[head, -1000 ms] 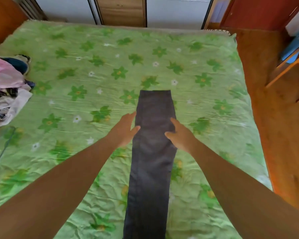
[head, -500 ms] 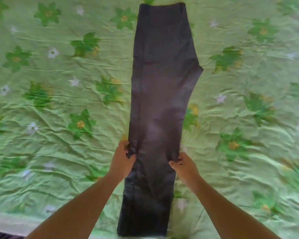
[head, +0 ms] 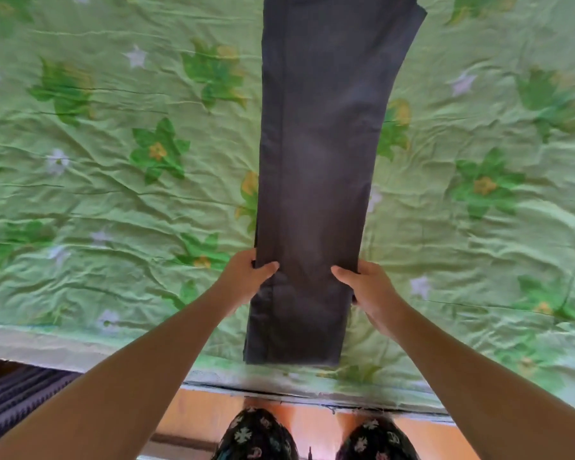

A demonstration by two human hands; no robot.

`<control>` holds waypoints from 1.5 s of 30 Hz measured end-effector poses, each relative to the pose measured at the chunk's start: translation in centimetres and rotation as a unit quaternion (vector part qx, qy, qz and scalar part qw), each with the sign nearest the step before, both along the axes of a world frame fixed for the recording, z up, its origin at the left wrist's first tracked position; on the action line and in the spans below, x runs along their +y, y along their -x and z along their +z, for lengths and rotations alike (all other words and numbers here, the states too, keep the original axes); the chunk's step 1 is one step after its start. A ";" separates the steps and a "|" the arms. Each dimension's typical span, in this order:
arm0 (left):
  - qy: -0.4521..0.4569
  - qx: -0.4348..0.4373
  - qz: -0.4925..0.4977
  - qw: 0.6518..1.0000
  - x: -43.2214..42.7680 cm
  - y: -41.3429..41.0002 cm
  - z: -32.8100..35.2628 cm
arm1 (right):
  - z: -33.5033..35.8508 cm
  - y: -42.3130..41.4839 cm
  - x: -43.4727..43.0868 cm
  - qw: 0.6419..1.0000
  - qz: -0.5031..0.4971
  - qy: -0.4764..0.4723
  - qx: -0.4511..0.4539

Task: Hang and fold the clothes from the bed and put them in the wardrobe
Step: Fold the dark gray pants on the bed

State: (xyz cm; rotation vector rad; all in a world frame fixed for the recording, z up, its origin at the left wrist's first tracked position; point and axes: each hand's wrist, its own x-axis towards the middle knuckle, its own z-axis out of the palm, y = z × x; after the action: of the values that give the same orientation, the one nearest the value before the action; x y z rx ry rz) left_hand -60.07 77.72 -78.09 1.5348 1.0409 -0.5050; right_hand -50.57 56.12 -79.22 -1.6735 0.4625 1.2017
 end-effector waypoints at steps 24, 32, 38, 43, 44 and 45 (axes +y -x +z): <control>0.130 -0.020 0.119 0.984 -1.8 8.2 0.8 | 2.6 6.0 -2.9 0.998 -0.030 -0.019 0.059; 0.253 -0.043 0.160 0.953 0.0 6.4 3.1 | 5.2 3.8 -3.0 0.986 -0.102 -0.112 0.069; 0.340 -0.017 0.218 0.915 1.4 4.3 4.1 | 6.3 1.3 -3.3 0.949 -0.147 -0.197 0.200; 0.312 -0.071 0.121 0.940 2.2 2.8 4.4 | 6.5 -0.7 -3.2 0.904 -0.205 -0.275 0.254; 0.266 -0.078 0.107 0.955 1.8 2.4 4.4 | 6.8 -0.7 -2.8 0.913 -0.189 -0.282 0.227; 0.196 -0.089 0.081 0.973 1.3 2.0 4.5 | 7.0 -0.7 -2.3 0.932 -0.153 -0.275 0.182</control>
State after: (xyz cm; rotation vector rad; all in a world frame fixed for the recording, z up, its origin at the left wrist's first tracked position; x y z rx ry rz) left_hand -62.05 79.00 -73.57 1.1124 0.8587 -0.4199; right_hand -49.89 53.80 -72.22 -0.8672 0.5289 1.2606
